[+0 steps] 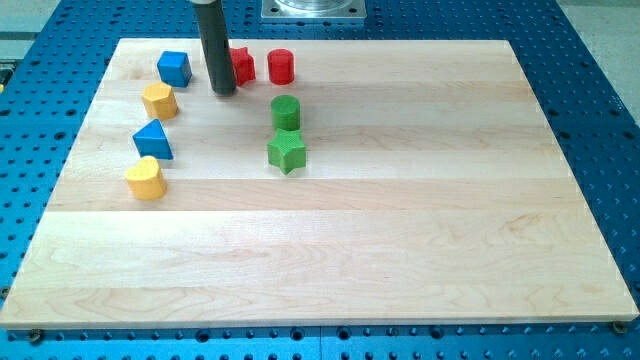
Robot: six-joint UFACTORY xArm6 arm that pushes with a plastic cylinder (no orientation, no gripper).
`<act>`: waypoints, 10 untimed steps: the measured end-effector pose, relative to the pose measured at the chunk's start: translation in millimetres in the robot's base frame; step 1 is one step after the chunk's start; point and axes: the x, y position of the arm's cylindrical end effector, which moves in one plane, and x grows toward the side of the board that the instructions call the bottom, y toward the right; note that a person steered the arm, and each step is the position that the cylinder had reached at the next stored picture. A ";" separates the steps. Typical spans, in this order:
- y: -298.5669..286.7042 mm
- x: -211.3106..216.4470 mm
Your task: Move the heart to the right of the triangle
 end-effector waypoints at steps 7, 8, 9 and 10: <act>-21.0 119.1; -16.4 178.3; -70.4 202.5; -97.7 191.7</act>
